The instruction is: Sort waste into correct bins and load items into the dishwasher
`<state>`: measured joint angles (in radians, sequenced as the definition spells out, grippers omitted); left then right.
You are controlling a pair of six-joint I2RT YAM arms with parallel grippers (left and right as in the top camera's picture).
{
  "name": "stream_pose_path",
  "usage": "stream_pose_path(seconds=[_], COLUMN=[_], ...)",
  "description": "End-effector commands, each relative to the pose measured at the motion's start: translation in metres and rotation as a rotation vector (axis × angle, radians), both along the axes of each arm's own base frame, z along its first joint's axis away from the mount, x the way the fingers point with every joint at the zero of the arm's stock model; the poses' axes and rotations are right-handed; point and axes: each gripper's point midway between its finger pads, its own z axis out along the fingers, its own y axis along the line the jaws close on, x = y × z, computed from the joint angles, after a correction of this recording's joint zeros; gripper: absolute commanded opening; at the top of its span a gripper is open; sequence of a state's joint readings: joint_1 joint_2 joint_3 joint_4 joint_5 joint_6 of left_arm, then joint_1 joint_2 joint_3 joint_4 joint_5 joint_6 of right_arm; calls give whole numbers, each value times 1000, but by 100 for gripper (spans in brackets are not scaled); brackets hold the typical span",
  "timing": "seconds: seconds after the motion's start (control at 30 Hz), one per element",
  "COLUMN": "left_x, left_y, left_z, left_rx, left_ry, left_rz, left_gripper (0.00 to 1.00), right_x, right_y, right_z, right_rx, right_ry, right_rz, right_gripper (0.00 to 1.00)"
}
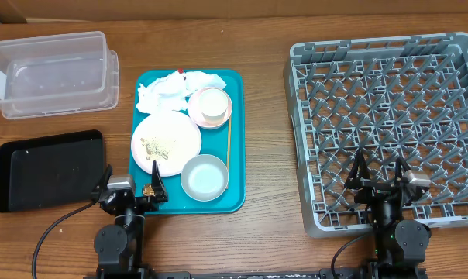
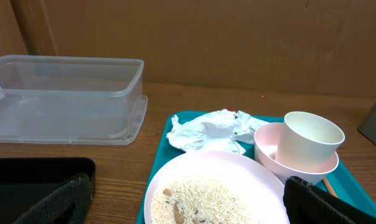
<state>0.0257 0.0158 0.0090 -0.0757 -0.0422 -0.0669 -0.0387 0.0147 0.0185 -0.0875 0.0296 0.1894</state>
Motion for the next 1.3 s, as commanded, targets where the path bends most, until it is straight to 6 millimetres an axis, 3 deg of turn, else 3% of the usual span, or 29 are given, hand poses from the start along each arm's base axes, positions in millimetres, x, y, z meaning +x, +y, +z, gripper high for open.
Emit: stream_pose_path(seconds=[0.0,0.07,0.13,0.33,0.5,0.7,0.87,1.13,1.27], left_x=[0,0,0,-11,-16,-29,-31,-9,7], left_y=[3,0,-18,-75,-85,-101,-84,-73,-82], left_z=[1,1,1,8,23,61,79,69,67], left_rx=[24,-6,-111,-642,-985,-870,-687,-435,-512], left_ry=[-7,-11,-12,60,92,14,143,662,877], left_rz=[16,-3,-96,-388,-433,-593,-421,-297,-305], left_gripper=[100,100,100,100,100,100,100,100,100], right_x=[0,0,0,0,0,0,0,0,0], right_y=[0,0,0,0,0,0,0,0,0], right_z=[-1,-1,-1,-1,-1,-1,-1,-1,-1], right_rx=[-4,-4,-4,-4,-4,-4,-4,-4,-4], right_ry=[-9,-8,-8,-8,-8,-9,-9,-8,-8], right_rz=[0,0,0,0,0,0,0,0,0], right_gripper=[100,100,100,100,100,100,100,100,100])
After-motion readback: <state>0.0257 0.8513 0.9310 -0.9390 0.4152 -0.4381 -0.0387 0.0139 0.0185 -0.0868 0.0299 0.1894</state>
